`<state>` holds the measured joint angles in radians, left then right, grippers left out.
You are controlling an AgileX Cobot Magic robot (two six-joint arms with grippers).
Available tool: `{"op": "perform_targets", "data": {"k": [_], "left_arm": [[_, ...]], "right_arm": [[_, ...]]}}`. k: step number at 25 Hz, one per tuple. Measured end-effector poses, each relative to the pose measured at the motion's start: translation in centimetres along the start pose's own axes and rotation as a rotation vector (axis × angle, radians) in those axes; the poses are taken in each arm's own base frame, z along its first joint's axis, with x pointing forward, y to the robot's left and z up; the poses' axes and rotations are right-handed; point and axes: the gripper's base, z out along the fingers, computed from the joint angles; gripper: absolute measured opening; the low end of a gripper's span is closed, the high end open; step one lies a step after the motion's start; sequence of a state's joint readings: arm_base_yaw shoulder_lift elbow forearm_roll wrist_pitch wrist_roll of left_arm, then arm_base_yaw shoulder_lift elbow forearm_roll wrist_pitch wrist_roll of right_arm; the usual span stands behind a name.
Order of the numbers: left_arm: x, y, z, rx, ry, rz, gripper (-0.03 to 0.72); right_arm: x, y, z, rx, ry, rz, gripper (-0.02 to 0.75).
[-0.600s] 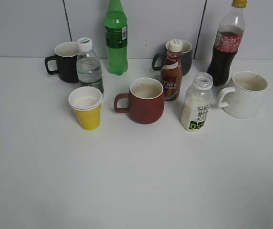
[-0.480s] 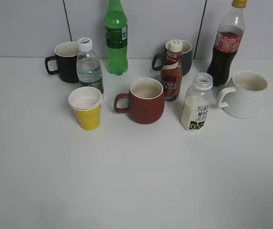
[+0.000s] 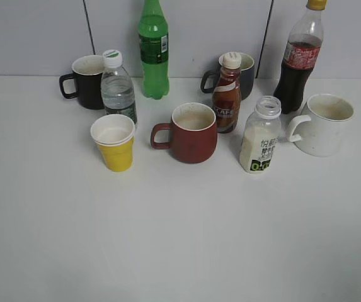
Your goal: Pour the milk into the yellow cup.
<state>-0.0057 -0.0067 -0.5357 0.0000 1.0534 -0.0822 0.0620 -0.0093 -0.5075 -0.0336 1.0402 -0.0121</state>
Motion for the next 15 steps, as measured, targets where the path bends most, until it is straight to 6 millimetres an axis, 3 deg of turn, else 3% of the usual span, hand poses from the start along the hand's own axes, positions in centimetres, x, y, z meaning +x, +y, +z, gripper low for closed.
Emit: {"op": "perform_targets", "data": {"k": [15], "left_arm": [[0.00, 0.00, 0.00, 0.000, 0.000, 0.000, 0.243]], "right_arm": [[0.00, 0.00, 0.00, 0.000, 0.000, 0.000, 0.482]]}}
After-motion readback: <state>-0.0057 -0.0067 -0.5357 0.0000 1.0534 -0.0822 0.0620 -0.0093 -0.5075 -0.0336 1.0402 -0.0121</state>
